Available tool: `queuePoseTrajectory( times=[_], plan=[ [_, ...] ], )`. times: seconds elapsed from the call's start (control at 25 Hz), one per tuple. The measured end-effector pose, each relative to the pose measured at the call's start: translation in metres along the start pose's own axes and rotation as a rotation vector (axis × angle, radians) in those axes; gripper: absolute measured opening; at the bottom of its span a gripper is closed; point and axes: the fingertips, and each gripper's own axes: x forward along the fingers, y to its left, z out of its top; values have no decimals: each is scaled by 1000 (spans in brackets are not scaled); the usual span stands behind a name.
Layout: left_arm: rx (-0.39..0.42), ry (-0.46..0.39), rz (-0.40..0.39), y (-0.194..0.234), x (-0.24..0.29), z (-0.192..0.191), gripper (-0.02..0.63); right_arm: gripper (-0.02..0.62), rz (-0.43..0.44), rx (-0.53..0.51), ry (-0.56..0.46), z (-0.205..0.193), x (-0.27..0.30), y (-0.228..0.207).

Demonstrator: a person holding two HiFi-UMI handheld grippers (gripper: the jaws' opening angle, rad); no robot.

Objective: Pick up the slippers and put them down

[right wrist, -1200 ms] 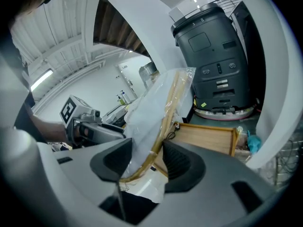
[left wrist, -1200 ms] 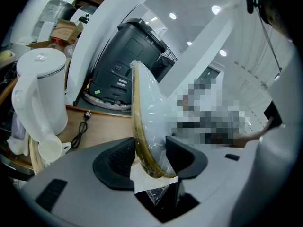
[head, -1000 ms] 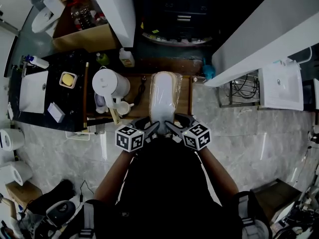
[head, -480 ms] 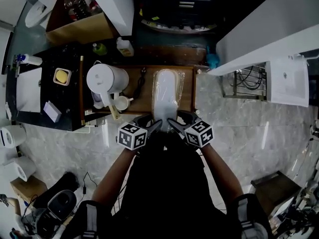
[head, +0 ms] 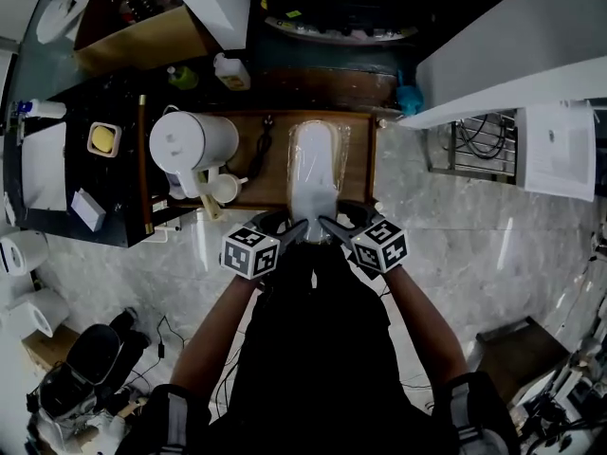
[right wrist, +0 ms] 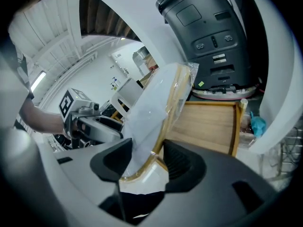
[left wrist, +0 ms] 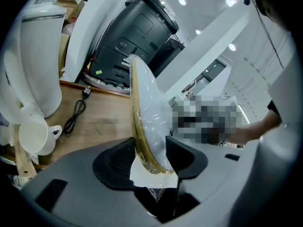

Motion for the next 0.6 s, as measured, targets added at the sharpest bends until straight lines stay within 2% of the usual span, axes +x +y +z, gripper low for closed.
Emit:
queuePoseTrajectory(
  times=[0.6],
  plan=[
    [-46,41,4,38,42,-20,206,204,3,25,79,-30,38,-40]
  ],
)
